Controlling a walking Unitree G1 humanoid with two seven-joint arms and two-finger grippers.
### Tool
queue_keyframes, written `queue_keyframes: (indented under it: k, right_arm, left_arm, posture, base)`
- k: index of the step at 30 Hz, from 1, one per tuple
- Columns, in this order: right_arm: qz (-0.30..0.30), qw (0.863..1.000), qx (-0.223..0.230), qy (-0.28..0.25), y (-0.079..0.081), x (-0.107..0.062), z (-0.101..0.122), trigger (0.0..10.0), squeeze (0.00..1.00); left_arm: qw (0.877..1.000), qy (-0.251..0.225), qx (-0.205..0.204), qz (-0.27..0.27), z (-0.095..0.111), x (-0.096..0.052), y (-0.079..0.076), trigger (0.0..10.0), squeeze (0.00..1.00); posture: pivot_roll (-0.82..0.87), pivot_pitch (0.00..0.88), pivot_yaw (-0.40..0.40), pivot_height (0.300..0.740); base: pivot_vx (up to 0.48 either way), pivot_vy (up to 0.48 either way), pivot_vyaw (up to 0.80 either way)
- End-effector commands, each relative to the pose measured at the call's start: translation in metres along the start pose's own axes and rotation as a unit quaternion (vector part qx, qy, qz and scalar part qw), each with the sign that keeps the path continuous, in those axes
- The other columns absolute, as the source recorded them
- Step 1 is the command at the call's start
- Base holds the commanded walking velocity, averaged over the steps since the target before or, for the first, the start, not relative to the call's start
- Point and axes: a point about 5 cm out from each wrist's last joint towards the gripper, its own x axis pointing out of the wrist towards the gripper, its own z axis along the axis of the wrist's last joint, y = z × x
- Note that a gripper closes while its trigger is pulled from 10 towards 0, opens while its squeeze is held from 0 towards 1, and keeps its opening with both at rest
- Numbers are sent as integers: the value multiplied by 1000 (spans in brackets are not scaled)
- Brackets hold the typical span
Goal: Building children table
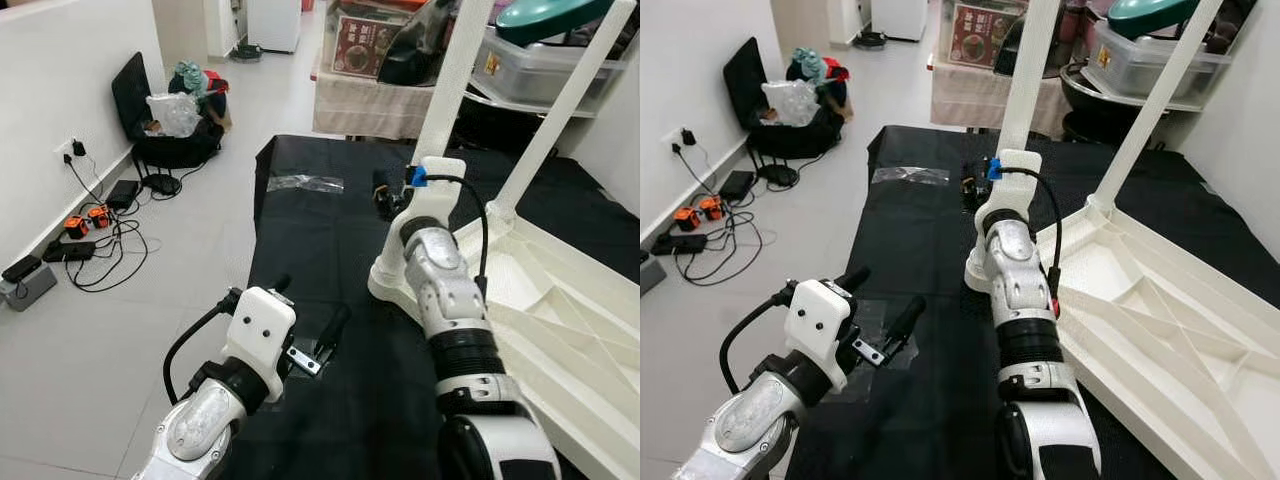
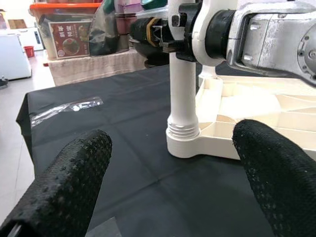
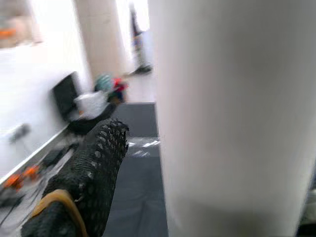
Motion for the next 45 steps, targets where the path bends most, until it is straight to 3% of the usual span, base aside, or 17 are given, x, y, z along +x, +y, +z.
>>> queue_keyframes:
  k: [1, 4, 6, 8, 13, 14, 21, 22, 23, 31, 32, 34, 35, 39, 40, 43, 45]
  right_arm:
    - [50, 999, 8, 20, 0, 2, -2, 10000, 0]
    - [186, 981, 25, 41, -6, -1, 0, 10000, 0]
    - [186, 981, 25, 41, -6, -1, 0, 10000, 0]
    - [337, 940, 35, 52, -3, -13, -1, 10000, 0]
    - [405, 912, 40, 58, 2, -17, -4, 10000, 0]
    - [436, 896, 61, 66, 8, -15, -8, 10000, 0]
    - [483, 868, 81, 87, 18, -12, -15, 10000, 0]
    - [483, 868, 81, 87, 18, -12, -15, 10000, 0]
    - [472, 874, 78, 83, 22, -8, -17, 0, 0]
    - [461, 883, 62, 58, 20, -7, -12, 0, 0]
    - [440, 895, 55, 55, 18, -5, -12, 0, 0]
    - [341, 939, 27, 42, 8, 3, -10, 0, 0]
    - [341, 939, 27, 42, 8, 3, -10, 0, 0]
    - [127, 991, 3, 46, -16, 10, -15, 0, 0]
    - [127, 991, 3, 46, -16, 10, -15, 0, 0]
    - [-65, 995, -34, 63, -38, 1, -27, 0, 0]
    - [-82, 994, -36, 65, -40, -1, -29, 0, 0]
  left_arm:
    - [1000, 2, -1, 1, 0, 0, -1, 10000, 0]
    - [1000, 1, 0, 1, 0, 1, -1, 10000, 0]
    - [1000, 1, 0, 1, 0, 1, -1, 10000, 0]
    - [1000, -3, -1, 0, 2, 2, -2, 10000, 0]
    - [1000, -5, -1, -1, 3, 3, -2, 10000, 0]
    - [1000, -5, 0, 1, 3, 3, -2, 10000, 0]
    - [1000, -7, 2, 3, 4, 3, -1, 10000, 0]
    - [1000, -7, 2, 3, 4, 3, -1, 10000, 0]
    - [1000, -9, 3, 4, 5, 3, -1, 10000, 0]
    - [1000, -8, 3, 6, 5, 3, 0, 10000, 0]
    - [1000, -8, 3, 5, 5, 3, 0, 10000, 0]
    - [1000, -8, 3, 3, 4, 3, -1, 10000, 0]
    - [1000, -8, 3, 3, 4, 3, -1, 10000, 0]
    - [1000, -8, 2, 0, 4, 3, -2, 10000, 0]
    - [1000, -8, 2, 0, 4, 3, -2, 10000, 0]
    - [1000, -8, 1, -2, 4, 4, -3, 10000, 0]
    - [1000, -8, 1, -3, 4, 4, -3, 10000, 0]
  posture:
    - [90, 7, -108, 740]
    - [90, 6, -110, 740]
    - [90, 6, -110, 740]
    - [91, 5, -111, 740]
    - [95, 5, -115, 740]
    - [99, 6, -118, 740]
    - [108, 3, -120, 740]
    - [108, 3, -120, 740]
    - [112, 5, -120, 740]
    - [107, 5, -117, 740]
    - [105, 4, -115, 740]
    - [101, 0, -113, 740]
    - [101, 0, -113, 740]
    - [96, 0, -109, 740]
    - [96, 0, -109, 740]
    - [94, 0, -110, 740]
    - [94, 0, -110, 740]
  base:
    - [0, 0, 0]
    - [0, 0, 0]
    - [0, 0, 0]
    - [0, 0, 0]
    - [0, 0, 0]
    - [0, 0, 0]
    - [0, 0, 0]
    - [0, 0, 0]
    - [0, 0, 0]
    - [0, 0, 0]
    - [0, 0, 0]
    - [0, 0, 0]
    - [0, 0, 0]
    - [0, 0, 0]
    - [0, 0, 0]
    - [0, 0, 0]
    - [0, 0, 0]
